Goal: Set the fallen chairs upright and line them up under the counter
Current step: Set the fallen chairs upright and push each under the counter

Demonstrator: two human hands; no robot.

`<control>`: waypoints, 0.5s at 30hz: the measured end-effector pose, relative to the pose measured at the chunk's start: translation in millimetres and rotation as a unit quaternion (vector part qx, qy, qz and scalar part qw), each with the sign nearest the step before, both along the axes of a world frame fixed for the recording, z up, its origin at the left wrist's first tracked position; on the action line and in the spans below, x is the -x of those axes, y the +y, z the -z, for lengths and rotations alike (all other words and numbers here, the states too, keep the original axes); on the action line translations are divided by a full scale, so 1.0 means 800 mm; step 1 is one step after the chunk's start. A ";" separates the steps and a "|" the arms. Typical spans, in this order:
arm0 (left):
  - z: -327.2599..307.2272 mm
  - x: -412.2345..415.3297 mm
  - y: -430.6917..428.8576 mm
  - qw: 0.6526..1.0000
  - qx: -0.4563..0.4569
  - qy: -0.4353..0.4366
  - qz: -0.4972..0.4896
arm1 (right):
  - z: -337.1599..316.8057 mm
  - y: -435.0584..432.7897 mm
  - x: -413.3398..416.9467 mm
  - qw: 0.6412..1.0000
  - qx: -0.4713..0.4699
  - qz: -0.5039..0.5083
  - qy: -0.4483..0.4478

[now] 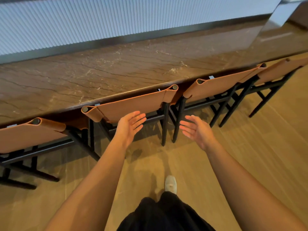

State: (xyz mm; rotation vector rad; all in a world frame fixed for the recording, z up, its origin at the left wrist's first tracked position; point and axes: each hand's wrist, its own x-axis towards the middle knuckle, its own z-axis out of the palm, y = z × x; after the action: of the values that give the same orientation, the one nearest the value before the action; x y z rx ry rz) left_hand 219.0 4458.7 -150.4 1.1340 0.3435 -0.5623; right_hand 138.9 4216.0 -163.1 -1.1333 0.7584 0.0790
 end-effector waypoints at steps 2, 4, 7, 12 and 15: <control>-0.006 0.006 -0.021 0.999 -0.014 -0.017 0.040 | -0.007 -0.014 0.019 0.999 0.030 0.024 -0.012; -0.012 0.010 -0.045 0.997 -0.018 -0.030 0.073 | -0.013 -0.034 0.033 0.998 0.045 0.041 -0.019; -0.021 0.012 -0.094 0.992 -0.021 -0.047 0.115 | -0.022 -0.075 0.052 0.996 0.052 0.074 -0.025; -0.025 0.016 -0.184 0.988 -0.034 -0.045 0.143 | -0.024 -0.151 0.072 0.995 0.042 0.080 -0.032; -0.022 0.024 -0.243 0.990 -0.036 -0.038 0.135 | -0.030 -0.210 0.078 0.996 0.053 0.074 -0.024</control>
State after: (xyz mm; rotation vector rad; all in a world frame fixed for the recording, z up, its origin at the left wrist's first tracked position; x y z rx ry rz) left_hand 200.2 4264.0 -132.8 1.2778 0.1463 -0.7469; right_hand 76.7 4047.9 -139.2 -1.1720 0.8088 -0.1130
